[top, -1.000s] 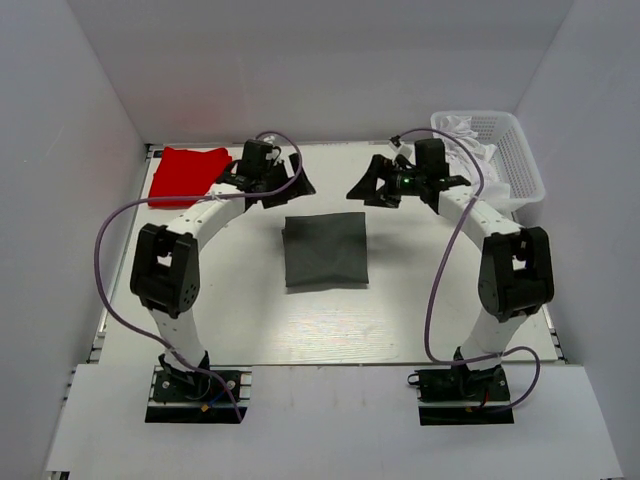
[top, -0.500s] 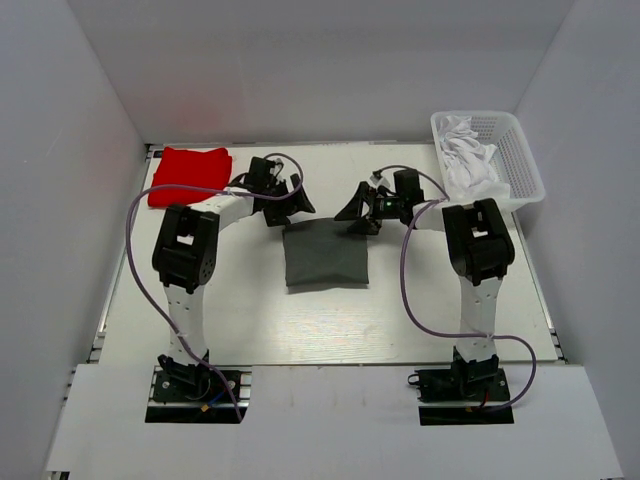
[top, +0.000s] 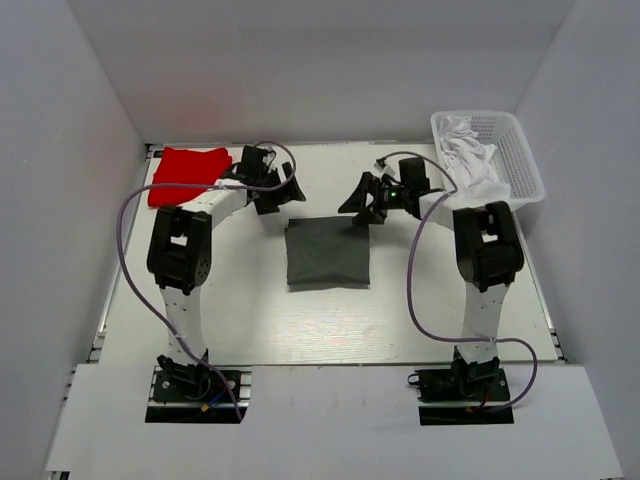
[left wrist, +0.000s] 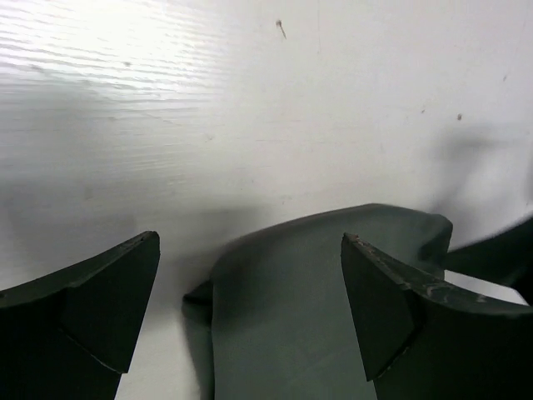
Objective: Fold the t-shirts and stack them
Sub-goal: Smooth out wrinkles on the folded tshirt, then put the neatly folded tshirt into the corner of the board with the left arm
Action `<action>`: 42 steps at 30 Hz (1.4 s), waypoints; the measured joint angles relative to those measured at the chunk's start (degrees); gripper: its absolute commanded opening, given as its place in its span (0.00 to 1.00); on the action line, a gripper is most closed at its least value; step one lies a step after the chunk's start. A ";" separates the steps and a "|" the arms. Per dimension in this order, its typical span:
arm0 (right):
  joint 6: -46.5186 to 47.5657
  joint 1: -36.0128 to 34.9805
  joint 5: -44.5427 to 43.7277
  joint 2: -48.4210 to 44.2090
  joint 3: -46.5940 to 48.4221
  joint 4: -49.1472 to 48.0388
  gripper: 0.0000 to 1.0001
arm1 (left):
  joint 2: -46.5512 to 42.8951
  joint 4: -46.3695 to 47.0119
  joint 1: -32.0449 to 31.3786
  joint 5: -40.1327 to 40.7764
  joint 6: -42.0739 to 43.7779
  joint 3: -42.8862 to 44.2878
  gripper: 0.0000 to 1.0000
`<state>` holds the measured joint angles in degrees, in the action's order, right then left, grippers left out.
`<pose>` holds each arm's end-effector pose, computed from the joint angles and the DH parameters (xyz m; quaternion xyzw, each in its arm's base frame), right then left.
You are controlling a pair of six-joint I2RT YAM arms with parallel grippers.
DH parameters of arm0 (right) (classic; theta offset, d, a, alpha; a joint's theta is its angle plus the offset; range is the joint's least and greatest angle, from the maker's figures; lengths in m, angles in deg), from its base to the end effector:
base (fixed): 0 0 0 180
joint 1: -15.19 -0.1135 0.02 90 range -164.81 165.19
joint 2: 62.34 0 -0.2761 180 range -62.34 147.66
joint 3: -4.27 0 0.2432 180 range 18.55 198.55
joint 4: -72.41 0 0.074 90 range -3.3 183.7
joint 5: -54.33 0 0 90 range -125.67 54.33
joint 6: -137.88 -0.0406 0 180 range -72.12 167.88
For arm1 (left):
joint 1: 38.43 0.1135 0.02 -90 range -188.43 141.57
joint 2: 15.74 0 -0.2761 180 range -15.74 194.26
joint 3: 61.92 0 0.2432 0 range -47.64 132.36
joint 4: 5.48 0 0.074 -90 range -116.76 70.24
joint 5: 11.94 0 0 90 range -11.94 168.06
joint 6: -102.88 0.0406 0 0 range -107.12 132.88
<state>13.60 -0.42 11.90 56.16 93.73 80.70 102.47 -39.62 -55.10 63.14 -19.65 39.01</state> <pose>0.4205 0.1486 0.1766 -0.0435 0.8383 0.4989 0.2156 0.4313 -0.1401 0.1960 -0.0866 0.9328 -0.2478 0.2468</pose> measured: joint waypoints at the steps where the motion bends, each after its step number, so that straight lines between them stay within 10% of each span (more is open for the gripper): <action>1: 1.16 -0.15 -1.07 -2.08 0.07 1.60 0.90 | -0.81 -0.17 0.07 1.27 0.24 0.50 1.00; 13: 4.39 -10.49 -4.72 -23.12 -7.67 2.62 0.90 | -28.65 -1.46 0.13 9.07 -2.32 -15.67 1.00; 31: -4.39 -15.65 2.21 -8.24 -22.25 -14.08 0.90 | -25.44 -1.64 -0.11 -1.53 -1.86 -24.92 0.97; 42: 2.01 -15.43 -3.02 -31.39 -16.28 -1.84 0.90 | -16.31 -1.81 -3.52 -2.82 3.58 -25.24 0.99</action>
<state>15.61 -15.85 8.89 24.77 77.45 78.86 86.17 -41.43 -58.62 60.32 -16.06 13.77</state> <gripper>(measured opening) 0.902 0.986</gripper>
